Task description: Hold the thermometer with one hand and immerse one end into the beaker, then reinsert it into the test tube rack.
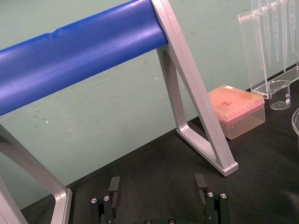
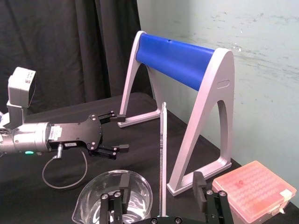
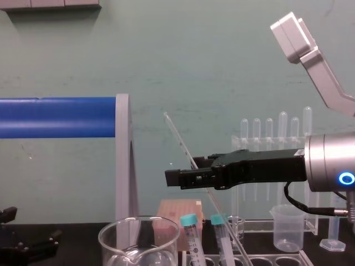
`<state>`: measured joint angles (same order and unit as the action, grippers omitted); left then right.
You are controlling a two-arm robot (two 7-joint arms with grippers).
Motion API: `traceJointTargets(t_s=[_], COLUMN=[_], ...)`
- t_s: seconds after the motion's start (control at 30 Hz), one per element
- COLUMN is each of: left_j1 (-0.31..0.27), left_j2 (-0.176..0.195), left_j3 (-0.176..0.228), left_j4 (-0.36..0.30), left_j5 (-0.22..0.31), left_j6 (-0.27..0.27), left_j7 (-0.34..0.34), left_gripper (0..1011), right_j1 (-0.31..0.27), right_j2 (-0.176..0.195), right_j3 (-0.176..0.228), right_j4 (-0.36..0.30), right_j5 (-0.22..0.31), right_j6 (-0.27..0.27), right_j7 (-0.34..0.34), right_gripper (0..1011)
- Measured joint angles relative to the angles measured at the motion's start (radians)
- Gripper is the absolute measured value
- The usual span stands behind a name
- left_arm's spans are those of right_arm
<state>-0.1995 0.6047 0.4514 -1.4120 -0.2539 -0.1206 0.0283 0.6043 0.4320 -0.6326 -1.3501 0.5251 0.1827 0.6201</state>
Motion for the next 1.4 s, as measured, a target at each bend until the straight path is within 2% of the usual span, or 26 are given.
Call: traceJointTargets(t_s=[0.47, 0.57, 0.63, 0.67, 0.7, 0.87, 1.1, 1.3, 1.4], left_j1=[0.0, 0.0, 0.0, 0.0, 0.0, 0.0, 0.0, 0.0, 0.0], left_j2=[0.0, 0.0, 0.0, 0.0, 0.0, 0.0, 0.0, 0.0, 0.0], left_j3=[0.0, 0.0, 0.0, 0.0, 0.0, 0.0, 0.0, 0.0, 0.0], left_j4=[0.0, 0.0, 0.0, 0.0, 0.0, 0.0, 0.0, 0.0, 0.0], left_j5=[0.0, 0.0, 0.0, 0.0, 0.0, 0.0, 0.0, 0.0, 0.0], left_j6=[0.0, 0.0, 0.0, 0.0, 0.0, 0.0, 0.0, 0.0, 0.0], left_j7=[0.0, 0.0, 0.0, 0.0, 0.0, 0.0, 0.0, 0.0, 0.0], left_gripper=[1008, 1008, 1008, 1008, 1008, 1008, 1008, 1008, 1008], right_j1=[0.0, 0.0, 0.0, 0.0, 0.0, 0.0, -0.013, -0.027, -0.038], right_j2=[0.0, 0.0, 0.0, 0.0, 0.0, 0.0, -0.002, -0.016, -0.024], right_j3=[0.001, 0.001, 0.001, 0.001, 0.001, 0.001, 0.01, 0.044, 0.082], right_j4=[-0.001, -0.001, -0.001, -0.001, -0.001, -0.001, -0.007, -0.014, -0.028], right_j5=[0.001, 0.001, 0.001, 0.001, 0.001, 0.001, 0.007, 0.029, 0.056], right_j6=[0.0, -0.001, 0.0, 0.0, 0.0, 0.0, -0.018, -0.092, -0.157], right_j7=[-0.001, -0.001, -0.002, -0.002, -0.002, -0.002, -0.002, 0.001, 0.004], right_gripper=[445, 378, 274, 274, 216, 72, 58, 58, 57])
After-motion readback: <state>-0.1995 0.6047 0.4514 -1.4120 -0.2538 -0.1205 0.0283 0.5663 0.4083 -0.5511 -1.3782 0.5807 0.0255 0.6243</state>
